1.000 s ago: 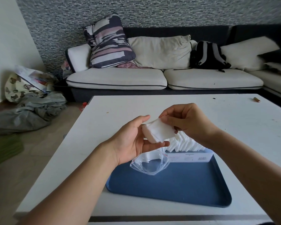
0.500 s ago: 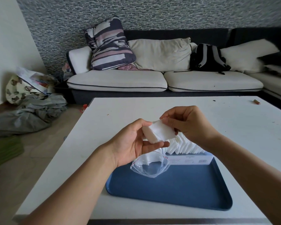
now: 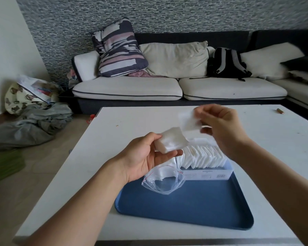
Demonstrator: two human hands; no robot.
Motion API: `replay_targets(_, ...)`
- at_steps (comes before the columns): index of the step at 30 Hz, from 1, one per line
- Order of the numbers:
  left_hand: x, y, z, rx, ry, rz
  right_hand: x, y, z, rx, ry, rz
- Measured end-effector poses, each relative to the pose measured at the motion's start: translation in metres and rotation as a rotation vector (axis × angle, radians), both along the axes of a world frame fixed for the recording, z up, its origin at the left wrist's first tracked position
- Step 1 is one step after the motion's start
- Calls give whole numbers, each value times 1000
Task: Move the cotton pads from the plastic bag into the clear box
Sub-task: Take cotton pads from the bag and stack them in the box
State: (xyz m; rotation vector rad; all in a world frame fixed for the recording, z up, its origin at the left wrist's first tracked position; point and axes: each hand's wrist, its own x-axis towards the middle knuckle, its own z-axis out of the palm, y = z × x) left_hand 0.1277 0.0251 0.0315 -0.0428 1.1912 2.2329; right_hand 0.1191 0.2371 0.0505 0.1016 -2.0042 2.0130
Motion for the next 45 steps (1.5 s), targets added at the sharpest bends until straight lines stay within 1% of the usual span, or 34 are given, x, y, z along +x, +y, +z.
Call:
replay_targets(2, 1, 2, -1, -14, 19, 32, 1, 8, 11, -197, -39, 22)
replay_targets(3, 1, 2, -1, -23, 34, 46, 2, 8, 14, -241, -62, 75)
replay_targets(4, 1, 3, -2, -34, 52, 59, 6, 4, 15, -238, -90, 144)
replay_targets(6, 1, 4, -3, -65, 93, 82, 13, -6, 11, -131, -138, 255)
replay_targets(8, 1, 7, -3, -104, 137, 106, 17, -13, 7, -32, -148, 271)
replay_targets(13, 2, 9, -3, -139, 181, 153, 12, -11, 7, -119, -164, 224)
replay_targets(18, 3, 9, -3, -154, 190, 112, 11, -18, -5, 1, -207, 230)
replay_targets(26, 4, 10, -3, -154, 180, 90, 7, -23, -11, 117, -133, 142)
replay_targets(33, 1, 11, -5, -137, 139, 100, 5, -21, -15, 175, -92, 140)
replay_targets(36, -1, 10, -5, -103, 116, 64, 4, -21, -16, 168, -91, 158)
replay_targets(39, 0, 13, -6, -170, 189, 49, 4, -21, -18, 160, -84, 165)
replay_targets(41, 0, 16, -9, -233, 216, 103, 5, -21, -18, 194, -89, 155)
replay_targets(43, 0, 19, -11, -258, 198, 152, 6, -21, -17, 256, -94, 106)
replay_targets(45, -1, 21, -12, -305, 225, 193, 6, -21, -15, 266, -163, 68)
